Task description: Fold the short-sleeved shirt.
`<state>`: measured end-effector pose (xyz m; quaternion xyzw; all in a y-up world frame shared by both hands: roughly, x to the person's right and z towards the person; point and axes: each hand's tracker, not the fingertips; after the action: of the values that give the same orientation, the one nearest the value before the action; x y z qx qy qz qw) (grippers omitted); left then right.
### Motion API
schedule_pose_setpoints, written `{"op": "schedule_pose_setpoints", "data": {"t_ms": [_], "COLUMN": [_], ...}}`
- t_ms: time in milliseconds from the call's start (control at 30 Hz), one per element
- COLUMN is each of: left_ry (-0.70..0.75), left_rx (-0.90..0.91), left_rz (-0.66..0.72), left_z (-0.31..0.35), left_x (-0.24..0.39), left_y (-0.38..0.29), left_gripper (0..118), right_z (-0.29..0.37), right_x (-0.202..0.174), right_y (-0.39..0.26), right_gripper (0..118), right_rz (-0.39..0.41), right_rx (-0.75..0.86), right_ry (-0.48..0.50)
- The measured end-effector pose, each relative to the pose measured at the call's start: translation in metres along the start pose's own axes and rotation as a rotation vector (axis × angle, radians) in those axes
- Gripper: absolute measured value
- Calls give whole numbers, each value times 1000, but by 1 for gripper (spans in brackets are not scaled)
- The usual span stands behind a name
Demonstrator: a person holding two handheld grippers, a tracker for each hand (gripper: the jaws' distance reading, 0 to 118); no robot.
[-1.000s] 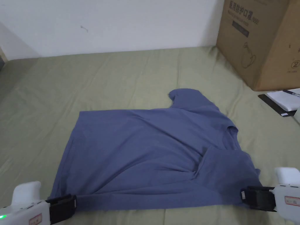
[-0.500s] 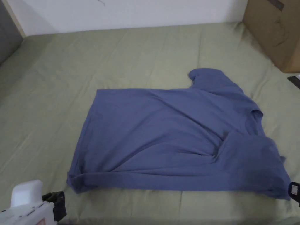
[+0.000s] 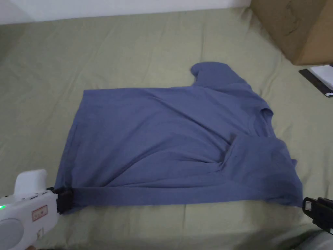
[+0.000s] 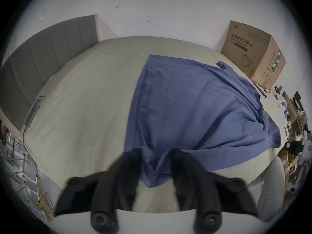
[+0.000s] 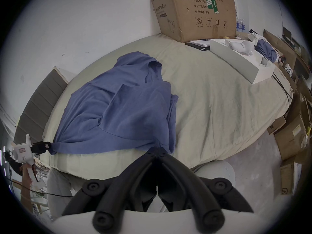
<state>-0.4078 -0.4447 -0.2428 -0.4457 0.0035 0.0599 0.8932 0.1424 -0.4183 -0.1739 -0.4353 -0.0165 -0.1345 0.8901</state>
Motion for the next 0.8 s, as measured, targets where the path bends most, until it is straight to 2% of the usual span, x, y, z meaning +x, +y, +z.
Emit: {"op": "schedule_pose_setpoints", "data": {"t_ms": [33,67,133,167,200,333,367,400,500,533,567,733,800], "left_ry": [23,28,15,14,13,9,5,2,3,4,5,4,3], "left_rx": [-19,-27,-40,-36,-33,-21,-21,-22,-24,-27,-30,-35,-36], "left_rz": [-6,-9,-7,-3,-3,-3,2,5,4,4,7,16,11], "left_z": [-3,-5,-3,-1,2,12,12,15,14,14,13,16,18], "left_x": [1,1,1,1,0,0,-1,2,3,5,5,4,5], "left_y": [-1,-3,-5,-6,-6,-2,-1,1,1,2,2,4,10], "left_gripper": [1,1,1,1,1,1,1,1,1,1,1,1,1], "right_z": [-2,-4,-8,-13,-16,-33,-40,-47,-69,-74,-79,-56,-44], "right_x": [0,0,0,1,0,0,-1,0,2,2,5,-3,-8], "right_y": [-1,0,4,5,8,21,25,28,31,30,28,35,42], "right_gripper": [0,11,81,101,104,97,88,63,42,20,6,5,5], "right_rz": [12,23,44,57,67,99,103,105,66,61,58,51,99], "right_rx": [-5,-5,-25,-51,-56,-65,-75,-78,-121,-123,-121,-60,-30], "right_ry": [-6,-19,-26,-20,-19,-43,-45,-35,-7,-8,3,1,-13]}}
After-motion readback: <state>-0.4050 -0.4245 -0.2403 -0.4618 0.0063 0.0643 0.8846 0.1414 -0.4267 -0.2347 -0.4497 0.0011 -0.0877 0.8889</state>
